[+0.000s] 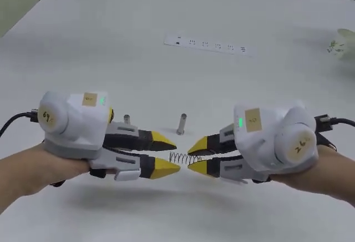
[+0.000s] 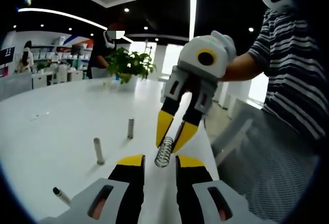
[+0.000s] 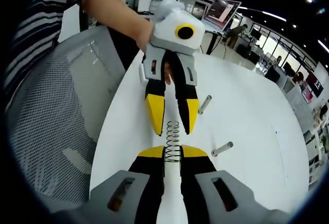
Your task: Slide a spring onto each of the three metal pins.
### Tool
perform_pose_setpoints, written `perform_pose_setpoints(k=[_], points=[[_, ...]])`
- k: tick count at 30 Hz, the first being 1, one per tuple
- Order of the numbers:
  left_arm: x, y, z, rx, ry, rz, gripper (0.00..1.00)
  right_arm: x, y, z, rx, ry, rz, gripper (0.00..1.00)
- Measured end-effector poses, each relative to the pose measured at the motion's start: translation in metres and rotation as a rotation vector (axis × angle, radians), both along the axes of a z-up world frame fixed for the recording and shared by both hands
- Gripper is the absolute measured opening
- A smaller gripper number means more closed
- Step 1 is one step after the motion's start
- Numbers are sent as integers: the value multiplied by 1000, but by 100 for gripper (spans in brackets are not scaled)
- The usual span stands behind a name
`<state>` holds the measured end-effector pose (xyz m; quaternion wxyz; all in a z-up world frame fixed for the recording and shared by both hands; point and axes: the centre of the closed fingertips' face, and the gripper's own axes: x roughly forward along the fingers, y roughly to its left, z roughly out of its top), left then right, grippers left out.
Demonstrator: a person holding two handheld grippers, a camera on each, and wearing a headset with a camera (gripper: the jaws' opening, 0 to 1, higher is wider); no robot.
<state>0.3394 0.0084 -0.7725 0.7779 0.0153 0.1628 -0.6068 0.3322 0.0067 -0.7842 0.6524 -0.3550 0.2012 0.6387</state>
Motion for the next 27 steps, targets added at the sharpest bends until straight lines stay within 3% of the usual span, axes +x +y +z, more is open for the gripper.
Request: perform_pose_setpoints(k=[10,27], points=[[-5,-3,-1,-4,-1,-20,4,-3,3,4,11,2,6,7],[-5,-1,4,-5,-13,-32,4,-3,5,6,21,18,8,7]])
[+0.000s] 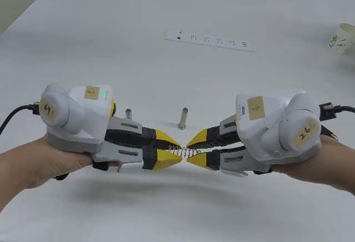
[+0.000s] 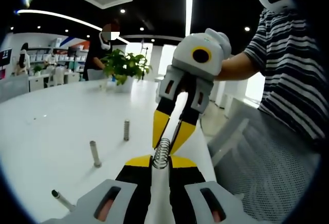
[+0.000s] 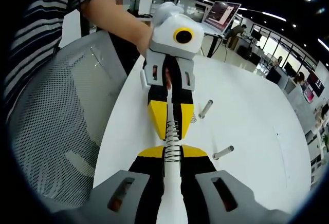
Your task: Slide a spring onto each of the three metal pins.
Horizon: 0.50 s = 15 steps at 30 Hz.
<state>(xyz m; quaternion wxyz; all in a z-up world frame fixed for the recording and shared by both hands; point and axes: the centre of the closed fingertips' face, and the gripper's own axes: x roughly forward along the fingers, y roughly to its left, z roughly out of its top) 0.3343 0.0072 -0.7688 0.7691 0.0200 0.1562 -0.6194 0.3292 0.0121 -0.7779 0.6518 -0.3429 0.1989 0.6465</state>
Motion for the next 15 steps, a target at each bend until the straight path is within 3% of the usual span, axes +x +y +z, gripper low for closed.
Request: perform_pose_setpoints(k=[15], points=[[0,0,2,-8,-1,-18,4,0,1,-1,-9,3,3,7]])
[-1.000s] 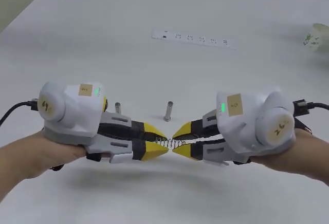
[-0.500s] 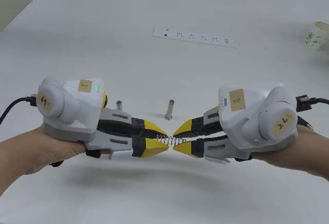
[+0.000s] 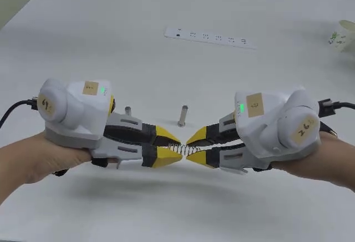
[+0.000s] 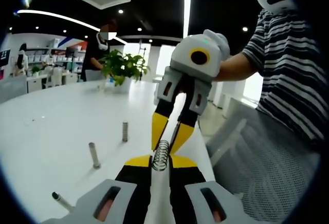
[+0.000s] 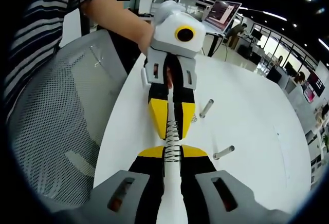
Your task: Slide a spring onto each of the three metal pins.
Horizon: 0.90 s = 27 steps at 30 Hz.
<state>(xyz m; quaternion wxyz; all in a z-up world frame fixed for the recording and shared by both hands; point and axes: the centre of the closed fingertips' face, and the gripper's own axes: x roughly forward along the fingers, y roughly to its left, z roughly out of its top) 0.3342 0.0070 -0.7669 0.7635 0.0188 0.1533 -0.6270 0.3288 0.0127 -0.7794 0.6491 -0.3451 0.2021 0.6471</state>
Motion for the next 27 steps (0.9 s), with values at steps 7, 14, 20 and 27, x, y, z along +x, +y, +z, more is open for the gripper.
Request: perform_pose_setpoints(k=[7,14,20,27], points=[[-1,0,0,-7,7,-8,3,-1,0,-1,2,4,-3,7],[-3,-1,0,-4,11,-19,2,-2,-1,-1,4,11,-5,7],[-4,-2,0,2,7,-28,2,-3,-2,-2,2,21,-15,8],[-5,-2,-1,0,18,-31,2,-4,-2,-2,5,29,-22,8]])
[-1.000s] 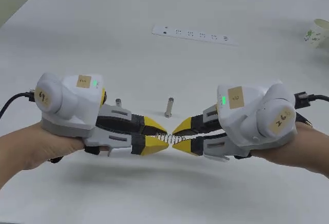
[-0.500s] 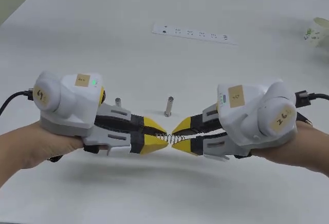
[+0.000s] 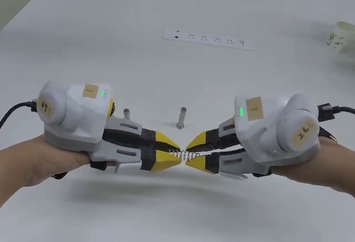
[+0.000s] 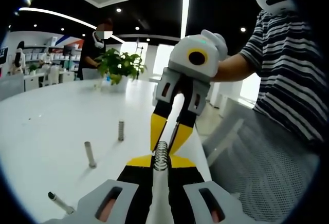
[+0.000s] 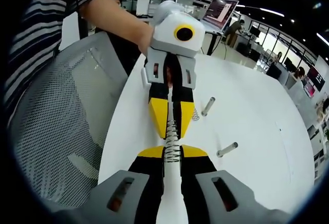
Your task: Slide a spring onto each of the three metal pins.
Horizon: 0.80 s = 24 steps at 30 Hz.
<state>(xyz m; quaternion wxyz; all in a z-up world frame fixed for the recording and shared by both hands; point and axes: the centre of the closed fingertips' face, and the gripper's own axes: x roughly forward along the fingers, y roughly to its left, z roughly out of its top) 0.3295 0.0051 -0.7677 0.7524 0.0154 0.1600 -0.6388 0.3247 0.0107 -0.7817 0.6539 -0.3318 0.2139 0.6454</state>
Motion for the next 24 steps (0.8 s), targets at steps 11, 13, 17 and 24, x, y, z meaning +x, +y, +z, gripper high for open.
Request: perform_pose_setpoints(k=[11,13,17,24], points=[[-2,1,-2,-1,22,-3,2,1,-6,-6,-25,8,-12,10],[-3,1,-4,3,28,-5,2,1,-8,-8,-29,11,-16,11],[-4,1,-5,8,31,-7,2,-2,-10,-11,-35,19,-14,10],[-6,0,-5,7,34,-10,2,-4,-10,-13,-31,16,-10,8]])
